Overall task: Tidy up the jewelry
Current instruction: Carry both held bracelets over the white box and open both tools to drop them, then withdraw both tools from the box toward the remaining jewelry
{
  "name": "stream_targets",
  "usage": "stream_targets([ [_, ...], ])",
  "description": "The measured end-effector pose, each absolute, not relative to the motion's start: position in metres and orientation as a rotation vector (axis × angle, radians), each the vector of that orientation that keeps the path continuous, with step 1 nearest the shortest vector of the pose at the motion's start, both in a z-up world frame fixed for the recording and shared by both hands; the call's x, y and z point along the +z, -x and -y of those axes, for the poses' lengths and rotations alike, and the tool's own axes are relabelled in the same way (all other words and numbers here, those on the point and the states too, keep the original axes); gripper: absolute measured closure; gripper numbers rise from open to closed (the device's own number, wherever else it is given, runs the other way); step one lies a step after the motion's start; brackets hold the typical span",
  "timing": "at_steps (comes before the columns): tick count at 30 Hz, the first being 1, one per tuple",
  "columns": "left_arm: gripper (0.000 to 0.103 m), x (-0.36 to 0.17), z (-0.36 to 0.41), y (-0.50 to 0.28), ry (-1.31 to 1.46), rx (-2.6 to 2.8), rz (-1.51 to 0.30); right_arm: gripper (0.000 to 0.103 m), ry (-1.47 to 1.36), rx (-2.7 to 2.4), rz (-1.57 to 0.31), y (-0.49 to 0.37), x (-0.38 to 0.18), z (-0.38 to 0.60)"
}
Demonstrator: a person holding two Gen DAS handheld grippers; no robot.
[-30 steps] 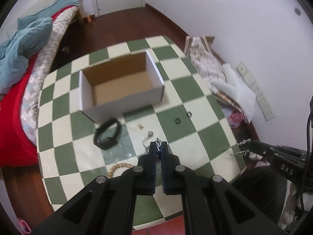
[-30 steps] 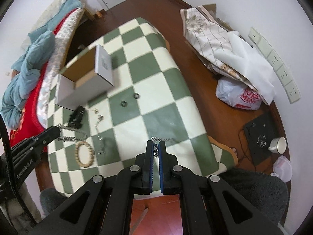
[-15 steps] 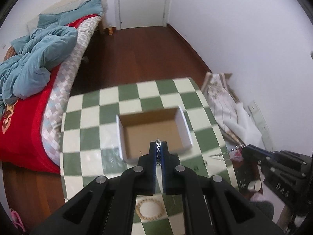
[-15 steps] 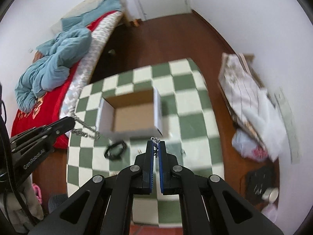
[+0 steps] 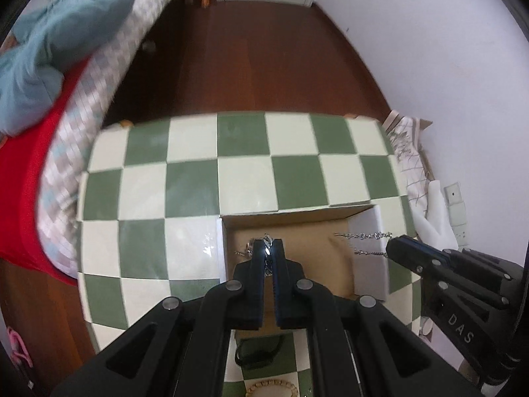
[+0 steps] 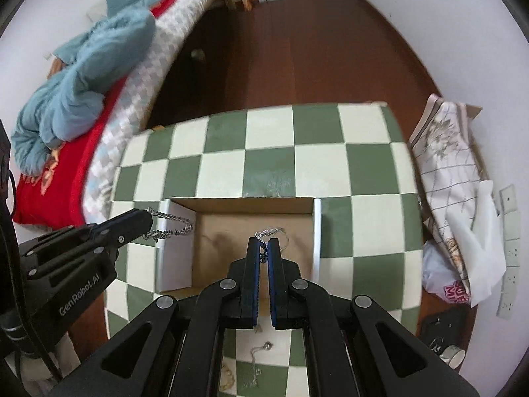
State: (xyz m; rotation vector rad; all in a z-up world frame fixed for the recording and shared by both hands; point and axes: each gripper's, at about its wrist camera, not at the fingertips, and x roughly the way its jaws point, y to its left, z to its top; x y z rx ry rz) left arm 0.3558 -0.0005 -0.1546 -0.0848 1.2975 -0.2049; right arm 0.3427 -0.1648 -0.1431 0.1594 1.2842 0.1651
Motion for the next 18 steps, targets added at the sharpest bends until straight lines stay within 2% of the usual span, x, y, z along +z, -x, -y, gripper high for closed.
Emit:
stream_targets([
  [7, 0.096, -0.173, -0.005, -0.373, 0.155, -0.173, -1.345, 0.096, -0.114, 0.154, -1.373, -0.365, -0.182, 0.156],
  [8, 0.096, -0.170, -0.005, -0.373, 0.136, -0.151, -1.336, 0.088, -0.118, 0.147, -1.382, -0.366, -0.184, 0.157],
  [9, 0.089, -0.167, -0.006, -0.374, 0.110, -0.121, -1.327, 0.067, -0.111, 0.132, -1.383, -0.366, -0.184, 0.158],
  [10, 0.071, -0.164, -0.008, -0.374, 0.089, -0.097, -1.314, 0.054, -0.089, 0.109, -1.372, -0.364, -0.182, 0.158],
  [11, 0.058, -0.159, -0.009, -0.371, 0.074, -0.083, -1.292, 0.034, -0.081, 0.100, -1.357, -0.362, -0.179, 0.159],
  [12, 0.032, -0.155, -0.013, -0.369, 0.071, -0.063, -1.263, 0.027, -0.070, 0.089, -1.352, -0.360, -0.177, 0.159],
  [13, 0.017, -0.150, -0.018, -0.365, 0.069, -0.036, -1.231, 0.026, -0.049, 0.075, -1.350, -0.357, -0.175, 0.159],
  [14, 0.014, -0.148, -0.022, -0.362, 0.062, -0.019, -1.208, 0.025, -0.026, 0.061, -1.347, -0.353, -0.173, 0.159],
  [15, 0.012, -0.145, -0.025, -0.358, 0.049, -0.005, -1.190, 0.015, -0.010, 0.050, -1.347, -0.348, -0.173, 0.159],
  [16, 0.003, -0.144, -0.027, -0.352, 0.032, 0.011, -1.174, 0.009, 0.020, 0.031, -1.356, -0.342, -0.175, 0.157],
  [17, 0.000, -0.143, -0.029, -0.349, 0.020, 0.022, -1.167, 0.005, 0.030, 0.021, -1.362, -0.336, -0.177, 0.159],
  [18, 0.000, -0.143, -0.031, -0.343, 0.008, 0.036, -1.154, 0.005, 0.041, 0.014, -1.364, -0.330, -0.179, 0.158],
])
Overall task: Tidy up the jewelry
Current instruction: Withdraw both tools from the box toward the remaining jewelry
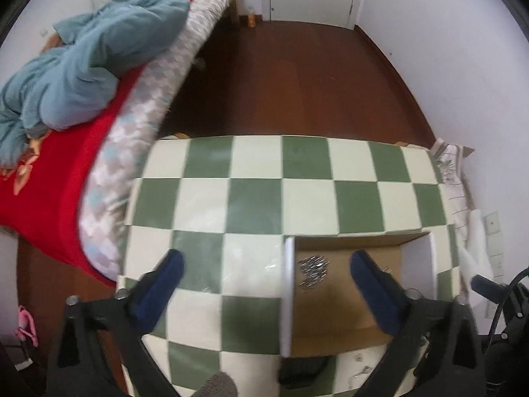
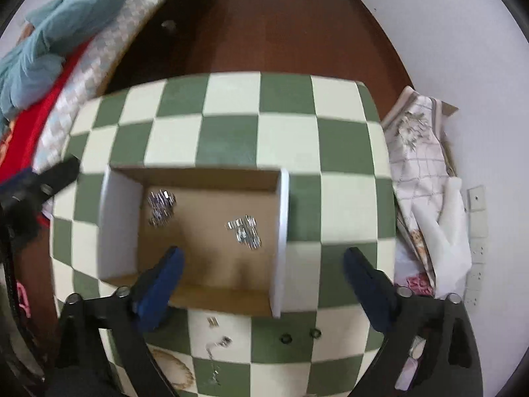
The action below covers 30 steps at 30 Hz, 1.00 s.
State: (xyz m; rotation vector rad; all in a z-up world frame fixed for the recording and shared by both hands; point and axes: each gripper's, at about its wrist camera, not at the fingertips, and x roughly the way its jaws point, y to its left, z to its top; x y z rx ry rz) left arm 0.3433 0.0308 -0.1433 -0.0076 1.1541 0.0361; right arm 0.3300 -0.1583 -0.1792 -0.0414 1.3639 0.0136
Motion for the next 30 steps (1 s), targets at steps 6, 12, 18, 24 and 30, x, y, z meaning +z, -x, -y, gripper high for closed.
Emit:
stream_targets([
  [6, 0.000, -0.146, -0.033, -0.306, -0.029, 0.080, -1.088, 0.001, 0.058, -0.032, -1.340, -0.296, -0.190, 0.160],
  [12, 0.000, -0.139, -0.035, -0.274, -0.018, 0.092, -1.055, 0.001, 0.048, -0.049, -1.286, -0.272, -0.181, 0.158],
  [18, 0.000, -0.117, -0.035, -0.247, -0.019, 0.106, -0.995, 0.001, 0.040, -0.058, -1.213, -0.250, -0.155, 0.155],
  [24, 0.000, -0.090, -0.040, -0.216, -0.011, 0.106, -0.933, 0.001, 0.031, -0.060, -1.117, -0.222, -0.118, 0.152],
  [30, 0.000, -0.062, -0.043, -0.186, -0.002, 0.115, -0.898, 0.001, 0.022, -0.042, -1.029, -0.191, -0.079, 0.143],
])
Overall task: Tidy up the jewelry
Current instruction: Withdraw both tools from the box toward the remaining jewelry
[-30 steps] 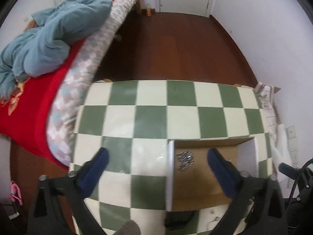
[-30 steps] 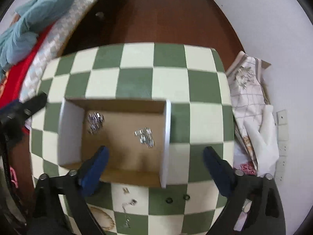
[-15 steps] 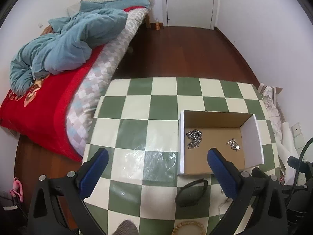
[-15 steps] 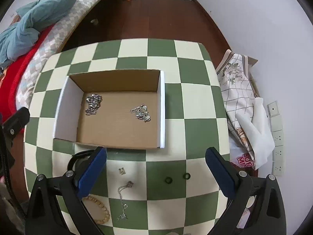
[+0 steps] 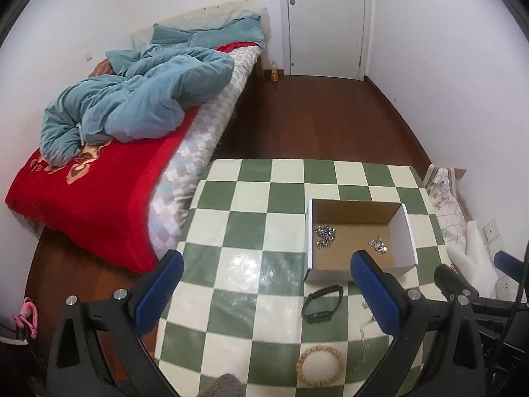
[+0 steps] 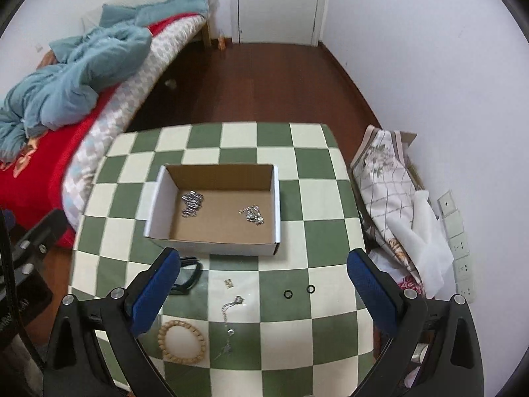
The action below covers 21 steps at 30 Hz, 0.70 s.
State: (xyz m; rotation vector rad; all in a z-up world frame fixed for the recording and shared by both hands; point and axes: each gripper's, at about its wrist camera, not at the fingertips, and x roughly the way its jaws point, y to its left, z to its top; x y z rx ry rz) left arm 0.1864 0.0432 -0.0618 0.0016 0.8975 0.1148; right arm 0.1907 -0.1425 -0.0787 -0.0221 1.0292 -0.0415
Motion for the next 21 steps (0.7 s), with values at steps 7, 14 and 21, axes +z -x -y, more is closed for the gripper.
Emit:
stream_targets([
  [7, 0.000, -0.051, -0.051, -0.158, -0.005, 0.138, -0.880, 0.001, -0.047, -0.021, -0.984, -0.158, -0.057, 0.148],
  [14, 0.000, -0.117, -0.057, -0.156, -0.037, 0.176, -1.024, 0.013, -0.142, -0.049, -1.093, -0.145, -0.110, 0.182],
  [21, 0.001, -0.186, -0.012, -0.161, -0.067, 0.080, -1.169, 0.040, -0.200, -0.075, -1.223, -0.140, -0.187, 0.226],
])
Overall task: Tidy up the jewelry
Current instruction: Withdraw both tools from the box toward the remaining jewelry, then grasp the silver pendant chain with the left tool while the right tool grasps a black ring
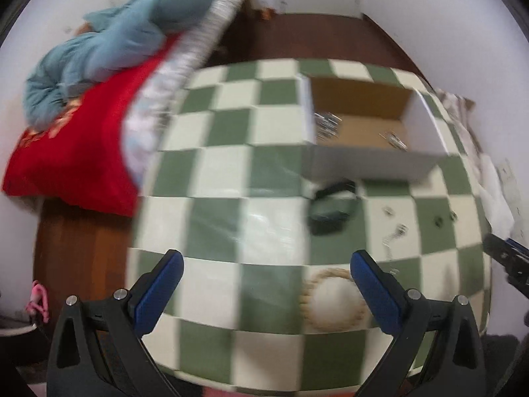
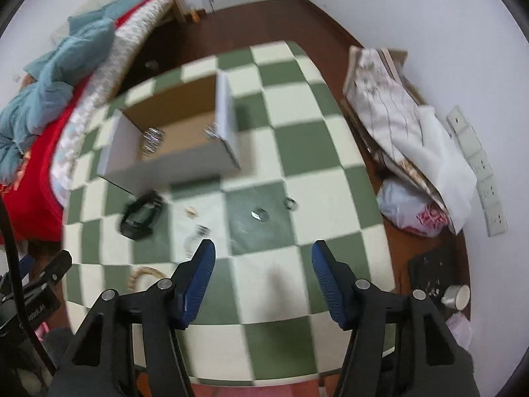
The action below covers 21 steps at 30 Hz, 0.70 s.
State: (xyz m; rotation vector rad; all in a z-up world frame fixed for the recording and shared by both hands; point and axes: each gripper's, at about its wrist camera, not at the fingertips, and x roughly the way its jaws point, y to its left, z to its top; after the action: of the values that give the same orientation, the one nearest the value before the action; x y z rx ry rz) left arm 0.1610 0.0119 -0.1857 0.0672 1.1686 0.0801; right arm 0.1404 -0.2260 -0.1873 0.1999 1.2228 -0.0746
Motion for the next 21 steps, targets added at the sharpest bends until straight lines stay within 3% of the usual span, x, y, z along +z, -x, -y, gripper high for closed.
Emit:
stream_targets([
  [5, 0.007, -0.215, 0.052, -0.177, -0.127, -0.059, -1.217, 0.041, -0.204, -0.130, -1.276, -0.141, -0.219, 0.257],
  [8, 0.019, -0.234, 0.082, -0.186, -0.173, -0.116, -1.247, 0.041, -0.227, -0.161, -1.289, -0.140, -0.229, 0.274],
  [10, 0.039, -0.248, 0.097, -0.191, -0.199, -0.143, -1.280, 0.041, -0.243, -0.175, -1.293, -0.141, -0.234, 0.284],
  [12, 0.049, -0.257, 0.105, -0.196, -0.208, -0.155, -1.303, 0.041, -0.254, -0.187, -1.294, -0.141, -0.237, 0.292],
  [18, 0.051, -0.266, 0.111, -0.202, -0.212, -0.161, -1.302, 0.041, -0.284, -0.198, -1.284, -0.144, -0.239, 0.307],
  [21, 0.060, -0.267, 0.110, -0.204, -0.187, -0.179, -1.301, 0.041, -0.292, -0.199, -1.283, -0.146, -0.241, 0.309],
])
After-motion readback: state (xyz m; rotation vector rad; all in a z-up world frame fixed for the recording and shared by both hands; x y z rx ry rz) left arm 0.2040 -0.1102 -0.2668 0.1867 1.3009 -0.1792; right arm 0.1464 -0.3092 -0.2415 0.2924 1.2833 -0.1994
